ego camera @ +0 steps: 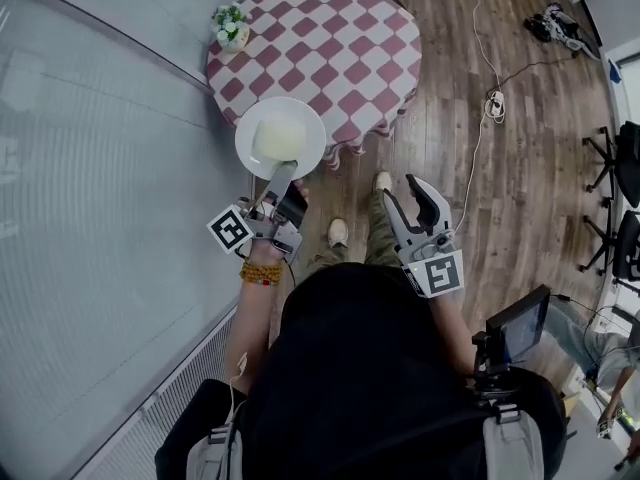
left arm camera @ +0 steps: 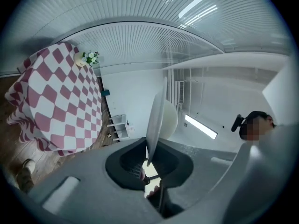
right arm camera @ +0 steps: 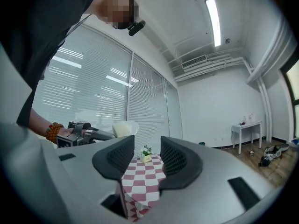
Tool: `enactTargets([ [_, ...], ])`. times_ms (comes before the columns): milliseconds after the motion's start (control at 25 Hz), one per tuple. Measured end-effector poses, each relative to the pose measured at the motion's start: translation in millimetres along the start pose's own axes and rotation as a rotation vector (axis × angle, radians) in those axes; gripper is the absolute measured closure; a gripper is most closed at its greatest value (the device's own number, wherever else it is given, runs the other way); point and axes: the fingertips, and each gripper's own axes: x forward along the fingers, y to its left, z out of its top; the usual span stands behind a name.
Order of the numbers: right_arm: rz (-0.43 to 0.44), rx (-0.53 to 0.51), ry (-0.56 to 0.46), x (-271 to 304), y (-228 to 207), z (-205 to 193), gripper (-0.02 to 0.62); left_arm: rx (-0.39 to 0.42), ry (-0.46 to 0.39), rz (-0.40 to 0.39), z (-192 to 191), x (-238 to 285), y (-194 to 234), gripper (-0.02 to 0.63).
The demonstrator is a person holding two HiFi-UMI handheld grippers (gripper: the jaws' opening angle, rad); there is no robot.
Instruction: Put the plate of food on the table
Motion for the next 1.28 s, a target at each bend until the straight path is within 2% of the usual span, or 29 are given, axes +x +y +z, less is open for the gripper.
enactTargets([
  [160,0.050,0.031,-0.025,34,-54,5,0.416,0.071,-0.033,0.025,19,54,-10,0.584],
  [240,0.077,0.041,-0.050,46,-82,6,0.416,0.144,-0.041,0.044,25,76,-15,0.584],
  [320,0.104,0.025,-0.069,44,-105,-2,0.416,0.224,-0.061,0.046,19,83,-16,0.584],
  [400,0.116,0.005,-0.073,39,-129,-15,0.416,0.266,-0.100,0.033,10,86,-17,0.584],
  [520,0.104,-0.007,-0.074,42,-172,-27,0.416,0.245,-0.163,0.014,4,99,-15,0.584],
  [600,0.106,-0.014,-0.073,32,-177,-37,0.416,0.235,-0.198,0.019,-5,92,-9,0.584],
  [680,0.110,-0.015,-0.074,25,-179,-43,0.416,0.269,-0.218,0.034,-10,86,-2,0.584],
  [800,0.098,-0.005,-0.061,27,-192,-47,0.416,0.289,-0.213,0.057,-4,100,9,0.584],
  [1040,0.030,-0.007,-0.027,29,-214,-59,0.416,0.203,-0.192,0.062,15,133,47,0.584],
  [1280,-0.050,-0.040,0.012,38,-232,-49,0.416,0.102,-0.202,0.085,39,158,90,0.584],
])
